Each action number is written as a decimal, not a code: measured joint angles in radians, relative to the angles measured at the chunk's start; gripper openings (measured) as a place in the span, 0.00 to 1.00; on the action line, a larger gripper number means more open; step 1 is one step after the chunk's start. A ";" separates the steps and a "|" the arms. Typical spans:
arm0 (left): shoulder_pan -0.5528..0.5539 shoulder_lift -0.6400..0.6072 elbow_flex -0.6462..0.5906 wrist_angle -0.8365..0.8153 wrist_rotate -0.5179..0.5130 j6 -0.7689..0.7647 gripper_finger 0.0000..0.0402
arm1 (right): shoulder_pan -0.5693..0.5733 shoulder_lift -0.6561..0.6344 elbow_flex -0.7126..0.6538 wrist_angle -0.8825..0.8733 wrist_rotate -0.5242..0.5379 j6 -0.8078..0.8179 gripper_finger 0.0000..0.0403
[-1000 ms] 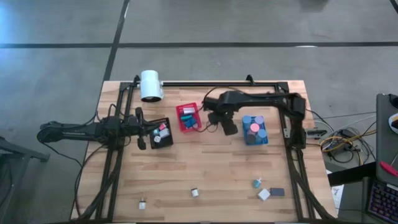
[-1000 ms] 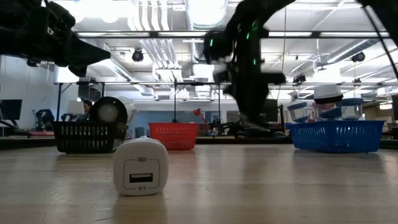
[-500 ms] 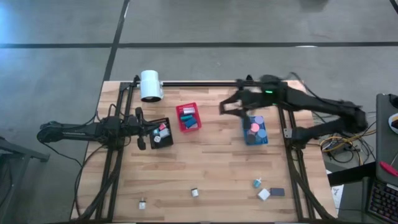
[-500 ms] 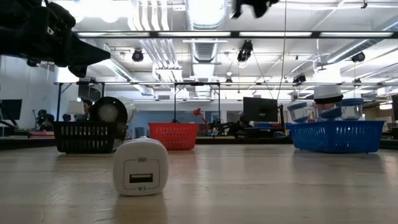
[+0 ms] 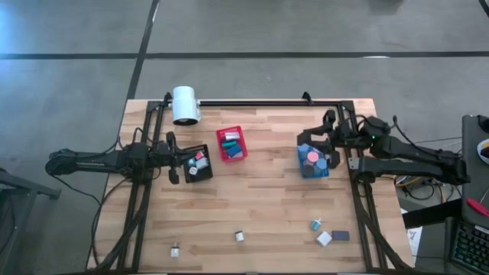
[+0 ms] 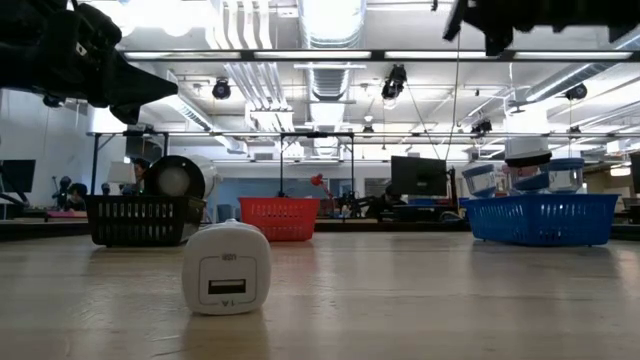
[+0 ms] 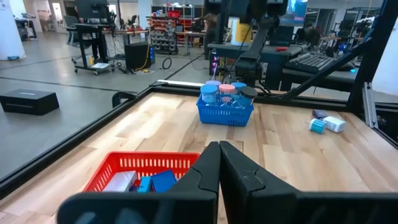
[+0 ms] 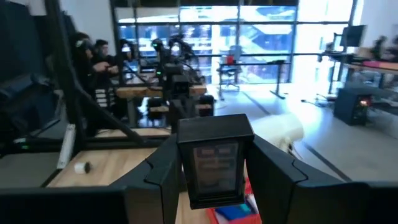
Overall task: Pick & Place Office items
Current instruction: Put the black digital clock into the red bin
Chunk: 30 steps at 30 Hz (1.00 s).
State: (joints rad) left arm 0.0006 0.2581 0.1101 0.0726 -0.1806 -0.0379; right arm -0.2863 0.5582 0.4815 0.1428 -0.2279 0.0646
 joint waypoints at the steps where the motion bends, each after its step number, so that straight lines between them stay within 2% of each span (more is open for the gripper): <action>1: 0.000 0.000 0.000 0.000 0.000 0.000 0.02 | 0.000 -0.021 -0.032 0.017 0.018 0.010 0.34; 7: 0.000 0.000 0.000 0.000 0.000 0.000 0.02 | -0.002 -0.106 -0.185 0.161 0.040 0.075 0.34; 16: 0.000 0.000 0.000 0.001 0.000 0.000 0.02 | -0.003 -0.122 -0.327 0.285 0.049 0.119 0.35; 25: 0.000 0.000 0.000 0.001 -0.002 0.000 0.02 | -0.003 -0.106 -0.310 0.298 0.072 0.123 0.36; 30: 0.000 0.000 0.000 0.002 -0.003 0.004 0.02 | -0.003 0.016 -0.219 0.254 0.074 0.112 0.36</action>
State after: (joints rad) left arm 0.0006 0.2581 0.1101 0.0741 -0.1833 -0.0338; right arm -0.2890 0.5738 0.2620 0.3971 -0.1535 0.1768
